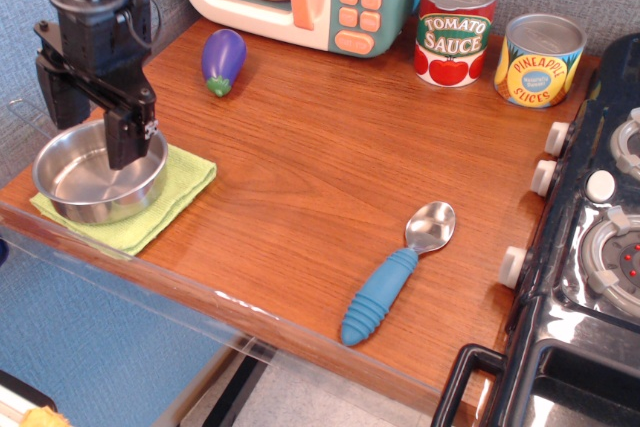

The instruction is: Move the pot to the center right of the table before the tomato cans.

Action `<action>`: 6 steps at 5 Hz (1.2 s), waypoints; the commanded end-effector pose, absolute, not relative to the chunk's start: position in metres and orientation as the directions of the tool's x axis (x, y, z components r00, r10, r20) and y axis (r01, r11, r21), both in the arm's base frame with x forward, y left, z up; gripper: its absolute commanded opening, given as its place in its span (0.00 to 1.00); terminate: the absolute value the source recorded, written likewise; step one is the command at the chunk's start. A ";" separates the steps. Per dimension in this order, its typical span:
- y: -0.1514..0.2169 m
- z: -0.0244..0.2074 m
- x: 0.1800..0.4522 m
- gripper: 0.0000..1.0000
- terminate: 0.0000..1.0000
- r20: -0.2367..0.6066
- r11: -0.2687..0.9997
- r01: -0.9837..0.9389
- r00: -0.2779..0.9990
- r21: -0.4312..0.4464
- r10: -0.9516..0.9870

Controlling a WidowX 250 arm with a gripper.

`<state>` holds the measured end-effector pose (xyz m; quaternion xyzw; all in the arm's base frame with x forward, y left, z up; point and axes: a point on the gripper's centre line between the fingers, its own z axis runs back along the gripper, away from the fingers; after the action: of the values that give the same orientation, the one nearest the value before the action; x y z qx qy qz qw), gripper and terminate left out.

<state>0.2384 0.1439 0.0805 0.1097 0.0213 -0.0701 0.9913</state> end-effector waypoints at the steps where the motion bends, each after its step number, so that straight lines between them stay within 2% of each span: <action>1: 0.137 0.066 0.241 1.00 0.00 -0.022 0.979 0.041 0.999 0.199 -0.037; 3: 0.134 0.054 0.244 1.00 0.00 -0.018 0.991 -0.047 0.999 0.122 0.049; 5: 0.137 0.040 0.244 1.00 0.00 -0.052 0.994 -0.055 0.997 0.094 0.060; 6: 0.134 0.038 0.242 0.00 0.00 -0.051 0.995 -0.048 0.997 0.090 0.053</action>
<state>0.2417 0.1270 0.0263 0.0368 0.0427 0.0187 0.9982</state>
